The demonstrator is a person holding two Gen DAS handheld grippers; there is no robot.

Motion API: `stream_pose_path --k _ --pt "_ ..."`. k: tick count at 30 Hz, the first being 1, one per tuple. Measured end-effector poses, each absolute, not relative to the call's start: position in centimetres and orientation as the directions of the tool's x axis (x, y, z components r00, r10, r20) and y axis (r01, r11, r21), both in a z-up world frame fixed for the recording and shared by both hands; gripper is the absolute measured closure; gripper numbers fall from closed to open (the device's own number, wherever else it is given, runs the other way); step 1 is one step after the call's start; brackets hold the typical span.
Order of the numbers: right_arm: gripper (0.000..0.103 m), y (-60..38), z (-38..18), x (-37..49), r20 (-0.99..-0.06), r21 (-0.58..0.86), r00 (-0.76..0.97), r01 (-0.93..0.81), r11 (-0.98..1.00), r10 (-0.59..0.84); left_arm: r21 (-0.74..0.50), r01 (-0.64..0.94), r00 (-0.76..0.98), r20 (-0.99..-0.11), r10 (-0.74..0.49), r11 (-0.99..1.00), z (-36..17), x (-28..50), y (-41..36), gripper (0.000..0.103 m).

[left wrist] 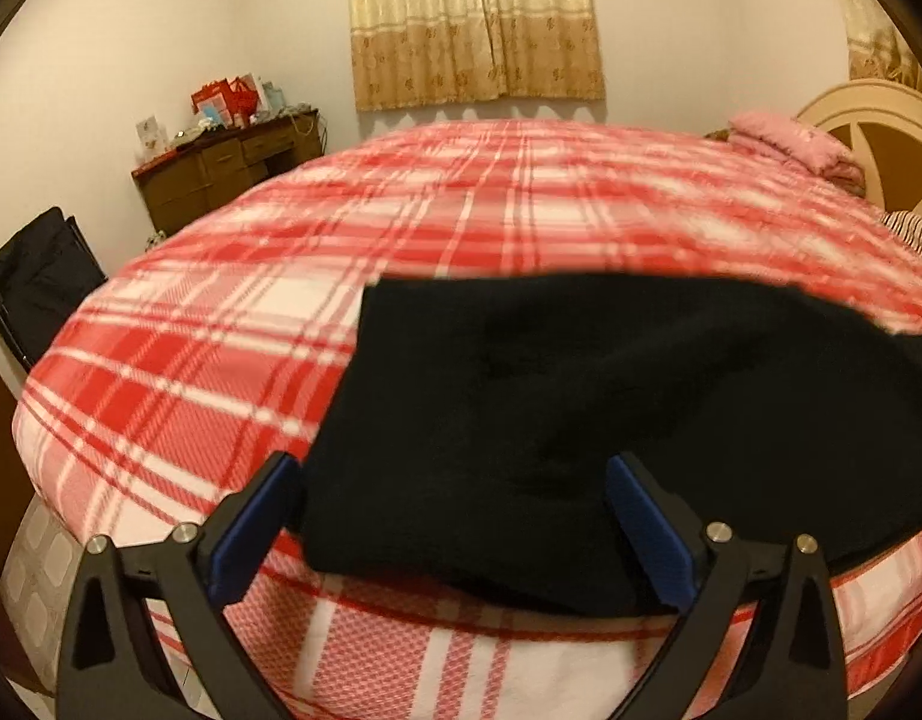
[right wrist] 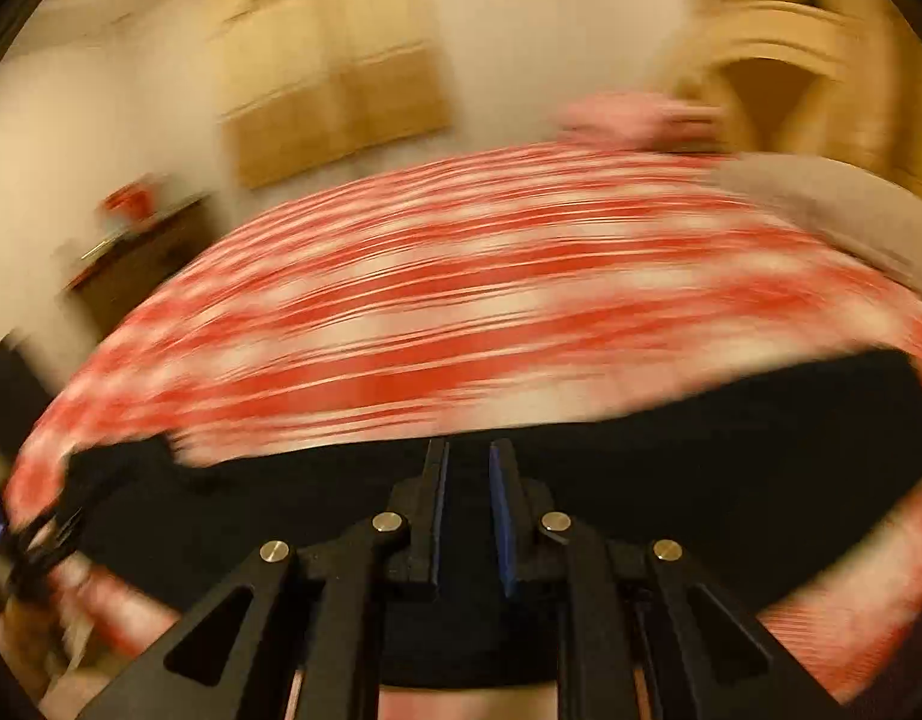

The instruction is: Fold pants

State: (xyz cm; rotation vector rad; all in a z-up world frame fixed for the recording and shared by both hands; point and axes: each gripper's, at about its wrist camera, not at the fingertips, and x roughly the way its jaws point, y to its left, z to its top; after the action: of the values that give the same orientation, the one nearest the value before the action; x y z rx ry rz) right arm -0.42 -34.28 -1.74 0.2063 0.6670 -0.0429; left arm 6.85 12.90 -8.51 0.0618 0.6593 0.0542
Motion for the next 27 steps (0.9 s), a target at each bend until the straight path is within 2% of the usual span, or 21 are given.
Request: stream_pose_path --k 4,7,9,10,11,12,13,14,15,17,20,22,25,27 --pt "0.088 -27.5 -3.3 5.4 -0.646 0.228 0.739 -0.052 0.972 0.191 0.051 0.0 0.82 -0.572 0.029 0.999 -6.7 6.5 11.9 0.0" --pt "0.088 -22.6 -5.7 8.3 -0.649 0.337 0.681 -0.144 0.931 0.34 0.091 0.024 0.816 -0.577 0.033 0.996 -7.3 6.9 10.8 0.0" --pt "0.088 -18.3 -8.8 9.8 -0.688 0.369 0.595 -0.205 0.906 0.415 0.132 0.03 0.792 -0.608 0.057 0.991 -8.7 7.3 10.6 0.0" --pt "0.088 -16.3 -10.2 10.2 -0.72 0.341 0.568 -0.211 0.916 0.399 0.14 0.033 0.78 -0.623 0.063 0.99 -9.3 7.4 10.8 0.0" --pt "0.087 -15.5 -10.5 9.9 -0.712 0.302 0.6 -0.207 0.93 0.365 0.148 0.03 0.764 -0.641 0.073 0.988 -10.1 7.4 11.2 0.0" --pt "0.08 -14.8 -10.4 9.3 -0.674 0.27 0.656 -0.209 0.94 0.34 0.133 0.033 0.767 -0.639 0.06 0.991 -10.5 7.2 11.8 0.0" --pt "0.072 -14.5 -10.4 9.3 -0.666 0.285 0.655 -0.22 0.933 0.357 0.124 0.033 0.778 -0.626 0.053 0.992 -10.4 6.8 12.2 0.0" --pt "0.053 -14.5 -10.3 9.3 -0.653 0.318 0.647 -0.238 0.918 0.394 0.138 0.027 0.78 -0.623 0.066 0.99 -10.2 6.6 12.4 0.0" --pt "0.047 -14.7 -10.0 9.2 -0.638 0.359 0.64 -0.246 0.901 0.429 0.149 0.027 0.775 -0.628 0.074 0.988 -10.2 6.6 12.6 0.0" --pt "0.045 -15.3 -9.2 8.8 -0.621 0.368 0.665 -0.219 0.904 0.414 0.124 0.014 0.769 -0.635 0.068 0.992 -9.9 6.5 13.4 0.0" --pt "0.045 -15.2 -7.8 7.2 -0.563 0.37 0.697 -0.269 0.889 0.445 0.061 -0.024 0.777 -0.627 0.057 0.998 -8.9 6.4 14.3 0.0" --pt "0.045 -14.2 -8.0 7.4 -0.583 0.374 0.652 -0.315 0.872 0.485 0.031 -0.016 0.788 -0.615 0.032 0.999 -8.2 6.7 14.2 0.0" --pt "0.045 -13.1 -10.0 9.3 -0.644 0.353 0.615 -0.287 0.89 0.454 0.051 0.003 0.802 -0.597 0.029 0.999 -7.6 7.7 12.9 0.0" --pt "0.045 -13.3 -10.4 10.0 -0.621 0.378 0.636 -0.269 0.886 0.458 0.07 0.006 0.799 -0.601 0.037 0.998 -7.6 8.3 11.8 0.0"
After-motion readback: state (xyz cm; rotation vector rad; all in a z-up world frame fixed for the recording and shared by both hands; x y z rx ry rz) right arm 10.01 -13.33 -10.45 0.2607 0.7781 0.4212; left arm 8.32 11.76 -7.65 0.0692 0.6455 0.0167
